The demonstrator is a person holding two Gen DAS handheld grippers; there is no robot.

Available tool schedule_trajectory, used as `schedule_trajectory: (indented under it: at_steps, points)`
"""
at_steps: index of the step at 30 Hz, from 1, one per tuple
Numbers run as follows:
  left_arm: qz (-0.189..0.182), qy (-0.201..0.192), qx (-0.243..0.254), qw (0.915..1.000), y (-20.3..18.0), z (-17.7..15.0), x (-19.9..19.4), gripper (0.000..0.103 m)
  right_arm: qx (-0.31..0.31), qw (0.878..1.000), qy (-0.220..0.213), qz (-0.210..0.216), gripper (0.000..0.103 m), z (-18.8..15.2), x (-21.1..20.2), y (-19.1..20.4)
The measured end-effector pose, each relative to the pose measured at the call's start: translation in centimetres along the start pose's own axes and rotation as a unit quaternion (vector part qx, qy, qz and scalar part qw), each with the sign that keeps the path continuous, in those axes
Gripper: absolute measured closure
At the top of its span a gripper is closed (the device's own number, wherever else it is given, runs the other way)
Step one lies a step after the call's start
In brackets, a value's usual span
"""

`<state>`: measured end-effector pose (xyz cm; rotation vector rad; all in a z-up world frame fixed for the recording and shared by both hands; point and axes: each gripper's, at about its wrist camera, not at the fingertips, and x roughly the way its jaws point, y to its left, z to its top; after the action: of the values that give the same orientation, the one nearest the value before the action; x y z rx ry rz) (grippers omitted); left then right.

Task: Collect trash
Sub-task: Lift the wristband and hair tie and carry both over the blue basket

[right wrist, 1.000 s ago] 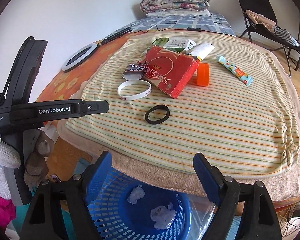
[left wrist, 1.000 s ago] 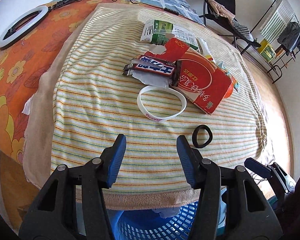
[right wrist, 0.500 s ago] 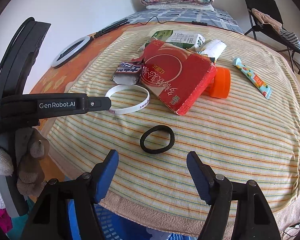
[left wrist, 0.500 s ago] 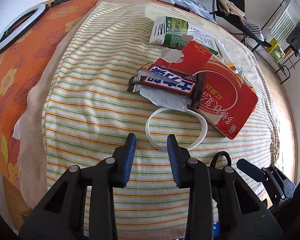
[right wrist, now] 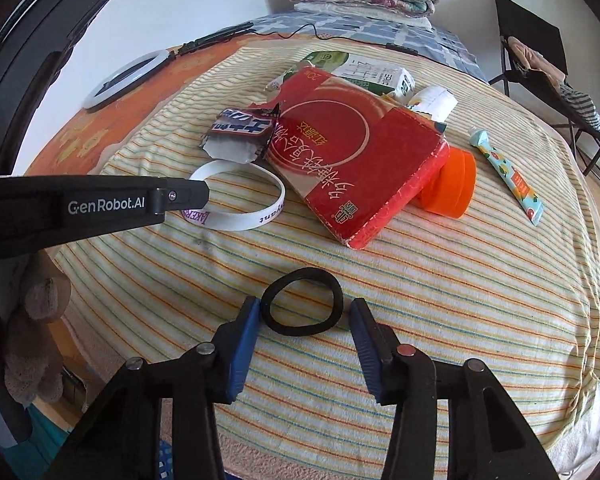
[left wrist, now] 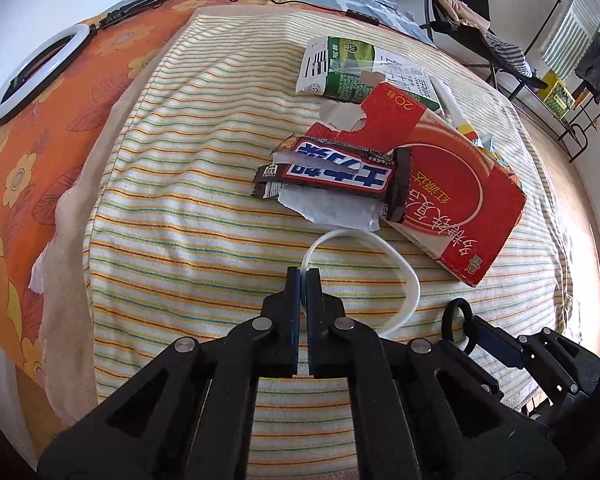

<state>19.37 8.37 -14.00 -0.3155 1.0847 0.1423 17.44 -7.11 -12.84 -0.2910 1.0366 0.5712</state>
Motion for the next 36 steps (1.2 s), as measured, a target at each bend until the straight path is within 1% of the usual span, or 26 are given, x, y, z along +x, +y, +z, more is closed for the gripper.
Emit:
schedule_trajectory:
  at_steps: [2, 5, 8, 15, 24, 29, 36]
  points:
    - [-0.005, -0.002, -0.005, 1.0000, 0.5, -0.2, -0.1, 0.103, 0.001, 1.000, -0.002, 0.001, 0.076, 0.0, -0.1, -0.3]
    - [-0.008, -0.004, -0.008, 0.9999, 1.0, -0.7, -0.5, 0.103, 0.007, 1.000, -0.005, 0.004, 0.087, 0.0, -0.2, -0.9]
    - [-0.010, -0.006, -0.011, 0.9999, 1.3, -0.9, -0.8, 0.103, 0.018, 1.000, -0.007, 0.018, 0.092, -0.1, -0.4, -1.5]
    - [-0.013, -0.016, -0.012, 0.9997, 1.7, -1.9, -2.2, 0.103, 0.043, 0.998, -0.023, 0.049, 0.093, -0.9, -1.6, -2.8]
    - [-0.027, -0.029, -0.008, 0.9992, 1.7, -4.0, -5.2, 0.103, 0.049, 0.996, -0.036, 0.058, 0.093, -2.3, -4.2, -3.5]
    - [-0.031, -0.034, 0.008, 0.9989, 1.0, -5.7, -7.0, 0.103, 0.042, 0.996, -0.046, 0.062, 0.093, -3.4, -6.3, -3.1]
    - [-0.045, -0.033, 0.014, 0.9984, 0.0, -9.1, -8.9, 0.103, 0.032, 0.996, -0.050, 0.068, 0.093, -5.8, -8.7, -2.3]
